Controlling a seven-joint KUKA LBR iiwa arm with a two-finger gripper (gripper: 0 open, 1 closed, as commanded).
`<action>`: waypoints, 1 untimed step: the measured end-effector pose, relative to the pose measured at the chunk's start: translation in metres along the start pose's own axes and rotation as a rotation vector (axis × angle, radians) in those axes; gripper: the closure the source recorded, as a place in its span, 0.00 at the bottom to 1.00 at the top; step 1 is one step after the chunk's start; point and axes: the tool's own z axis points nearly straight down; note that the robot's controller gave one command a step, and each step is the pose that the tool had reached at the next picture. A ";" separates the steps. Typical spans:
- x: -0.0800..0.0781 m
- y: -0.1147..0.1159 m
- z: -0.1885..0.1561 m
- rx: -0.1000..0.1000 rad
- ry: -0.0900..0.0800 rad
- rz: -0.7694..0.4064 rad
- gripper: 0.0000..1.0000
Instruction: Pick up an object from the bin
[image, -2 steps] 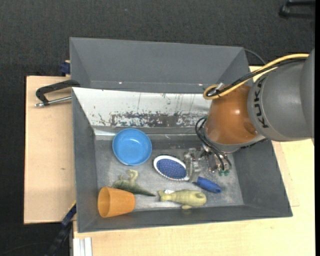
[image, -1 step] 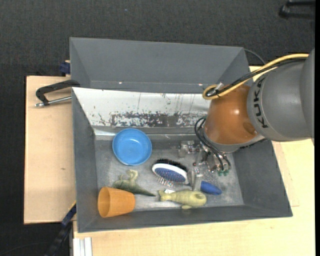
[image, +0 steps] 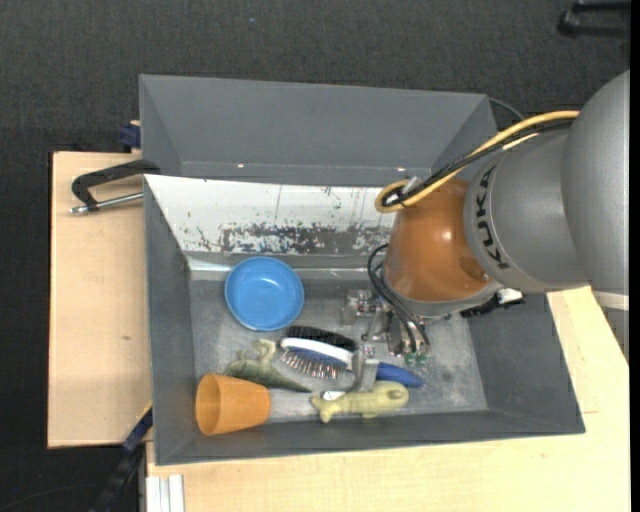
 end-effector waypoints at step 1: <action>0.000 -0.001 0.001 0.001 0.001 0.001 1.00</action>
Offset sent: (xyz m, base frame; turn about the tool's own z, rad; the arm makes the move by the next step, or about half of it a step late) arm 0.0000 0.0000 0.0000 0.0000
